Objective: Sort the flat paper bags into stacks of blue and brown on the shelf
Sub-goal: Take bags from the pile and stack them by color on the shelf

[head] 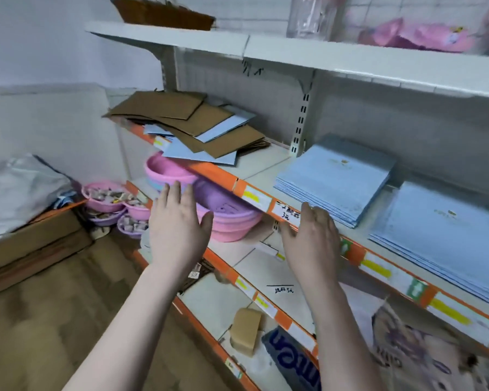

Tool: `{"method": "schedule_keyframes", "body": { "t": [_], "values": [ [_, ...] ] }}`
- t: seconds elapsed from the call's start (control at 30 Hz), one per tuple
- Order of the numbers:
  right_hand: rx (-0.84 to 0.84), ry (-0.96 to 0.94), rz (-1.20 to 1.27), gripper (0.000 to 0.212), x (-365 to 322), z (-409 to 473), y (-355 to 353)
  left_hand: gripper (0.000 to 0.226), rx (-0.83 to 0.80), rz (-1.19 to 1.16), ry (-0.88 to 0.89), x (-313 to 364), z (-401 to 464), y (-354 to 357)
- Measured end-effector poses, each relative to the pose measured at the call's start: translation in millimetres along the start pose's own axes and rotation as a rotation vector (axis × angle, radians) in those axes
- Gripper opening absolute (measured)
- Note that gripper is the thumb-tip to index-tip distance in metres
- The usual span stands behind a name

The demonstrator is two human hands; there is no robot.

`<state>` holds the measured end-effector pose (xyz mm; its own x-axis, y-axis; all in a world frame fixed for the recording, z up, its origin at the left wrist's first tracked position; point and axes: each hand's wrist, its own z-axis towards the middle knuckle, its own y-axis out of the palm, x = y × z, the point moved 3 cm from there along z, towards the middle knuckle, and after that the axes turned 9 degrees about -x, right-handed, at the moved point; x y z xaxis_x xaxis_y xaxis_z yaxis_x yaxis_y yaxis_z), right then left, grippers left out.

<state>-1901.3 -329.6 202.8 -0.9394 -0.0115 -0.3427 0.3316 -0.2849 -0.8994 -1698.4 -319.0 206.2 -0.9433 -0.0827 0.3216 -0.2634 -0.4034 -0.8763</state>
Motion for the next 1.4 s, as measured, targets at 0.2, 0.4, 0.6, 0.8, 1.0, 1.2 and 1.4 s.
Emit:
{"method": "schedule_keyframes", "body": {
  "t": [0.2,0.4,0.6,0.8,1.0,1.2,1.4],
  "values": [
    [-0.035,-0.065,0.034,0.054,-63.1,47.2,39.6,0.062,0.002,0.012,-0.051,-64.2,47.1,6.3],
    [-0.037,-0.078,0.065,0.054,-115.3,126.8,83.3,0.059,0.009,0.052,-0.07,-114.2,128.8,21.5],
    [-0.046,-0.035,0.171,0.049,-174.1,233.3,127.0,0.06,-0.013,0.083,-0.07,-155.7,245.5,28.8],
    [-0.076,-0.069,0.14,0.049,-227.8,312.3,148.8,0.06,-0.017,0.071,-0.092,-191.5,340.8,37.4],
    [-0.124,-0.086,0.015,0.053,-271.5,365.1,164.1,0.062,-0.065,0.023,-0.104,-226.3,418.2,55.5],
    [-0.141,-0.016,-0.036,0.046,-308.8,395.6,198.6,0.062,-0.112,-0.016,-0.064,-274.7,499.5,74.4],
    [-0.209,0.113,-0.144,0.06,-351.3,430.4,225.2,0.066,-0.249,-0.008,-0.03,-321.4,580.0,101.6]
  ]
}}
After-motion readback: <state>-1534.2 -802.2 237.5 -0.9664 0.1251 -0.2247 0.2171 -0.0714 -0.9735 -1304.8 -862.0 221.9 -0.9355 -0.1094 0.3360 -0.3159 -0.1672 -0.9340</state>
